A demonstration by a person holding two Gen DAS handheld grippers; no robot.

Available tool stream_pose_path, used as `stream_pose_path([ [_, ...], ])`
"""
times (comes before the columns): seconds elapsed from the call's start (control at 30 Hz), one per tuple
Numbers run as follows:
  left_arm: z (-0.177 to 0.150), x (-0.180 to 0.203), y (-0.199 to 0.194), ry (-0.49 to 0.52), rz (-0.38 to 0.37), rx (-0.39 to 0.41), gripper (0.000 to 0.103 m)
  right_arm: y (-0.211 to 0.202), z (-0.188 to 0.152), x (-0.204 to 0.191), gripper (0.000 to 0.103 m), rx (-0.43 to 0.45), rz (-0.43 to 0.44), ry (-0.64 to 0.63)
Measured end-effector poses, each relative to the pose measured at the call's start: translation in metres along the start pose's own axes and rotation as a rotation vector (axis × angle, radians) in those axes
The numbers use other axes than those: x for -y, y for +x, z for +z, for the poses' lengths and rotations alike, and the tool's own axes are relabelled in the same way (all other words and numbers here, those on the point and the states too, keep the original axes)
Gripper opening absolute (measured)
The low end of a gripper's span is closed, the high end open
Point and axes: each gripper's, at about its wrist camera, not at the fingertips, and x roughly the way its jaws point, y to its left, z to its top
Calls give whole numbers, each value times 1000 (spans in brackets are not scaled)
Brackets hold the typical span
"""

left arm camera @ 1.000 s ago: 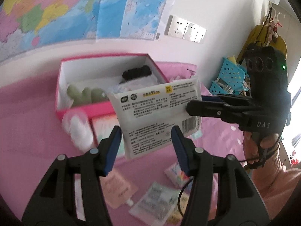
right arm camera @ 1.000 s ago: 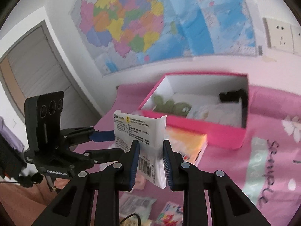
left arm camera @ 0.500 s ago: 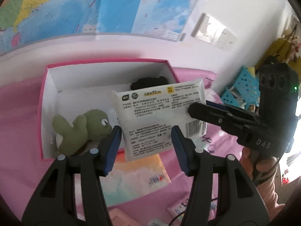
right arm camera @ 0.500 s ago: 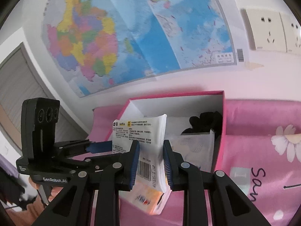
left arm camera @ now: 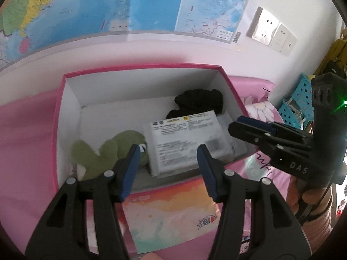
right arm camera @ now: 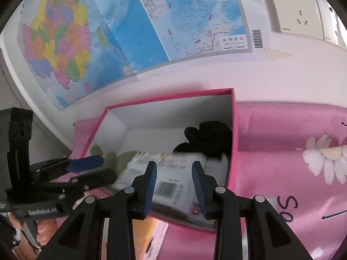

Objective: Organize soft objects
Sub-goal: 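Lower the wet-wipe packet into the pink box and open the right gripper, then move the right gripper to the blue checked scrunchie and grasp it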

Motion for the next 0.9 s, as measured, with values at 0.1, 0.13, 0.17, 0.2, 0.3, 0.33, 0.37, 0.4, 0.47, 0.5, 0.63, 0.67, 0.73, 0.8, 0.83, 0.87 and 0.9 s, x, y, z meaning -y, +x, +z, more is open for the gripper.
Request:
stream_pose_path([
  [0.1,-7,5,-3,35,20,10,56,-8,-7,-4,35,-1,0,-25],
  [0.13,-9,6,-4,41,18,13,56,-11,-9,-5,35,0,5,-29],
  [0.17,-12,8,-7,51,10,18,56,-16,-12,-7,35,0,14,-34],
  [0.2,-17,11,-12,66,-4,30,56,-20,-13,-8,35,2,22,-38],
  [0.3,-30,16,-30,102,-40,62,56,-38,-21,-14,37,14,75,-49],
  [0.33,-35,18,-35,113,-54,71,56,-45,-24,-17,38,16,97,-56],
  [0.37,-41,21,-41,126,-70,79,56,-52,-28,-19,39,18,114,-62],
  [0.4,-48,25,-47,139,-81,84,56,-58,-31,-22,41,21,123,-69],
  [0.47,-61,31,-57,163,-109,91,56,-71,-39,-27,44,28,149,-87],
  [0.5,-70,34,-62,172,-128,87,56,-80,-45,-29,46,31,161,-93],
  [0.63,-96,46,-71,206,-183,73,56,-102,-62,-34,49,32,210,-100],
  [0.67,-103,49,-73,213,-192,73,57,-106,-68,-35,50,29,218,-103],
  [0.73,-117,54,-73,226,-224,50,57,-113,-79,-38,51,20,211,-110],
  [0.8,-131,58,-72,242,-238,33,57,-116,-91,-39,51,-1,210,-117],
  [0.83,-138,62,-72,248,-246,22,57,-118,-97,-39,51,-7,211,-117],
  [0.87,-143,64,-71,255,-249,13,57,-120,-105,-39,51,-22,210,-126],
  [0.9,-149,66,-70,261,-248,8,57,-122,-110,-39,51,-30,207,-133],
])
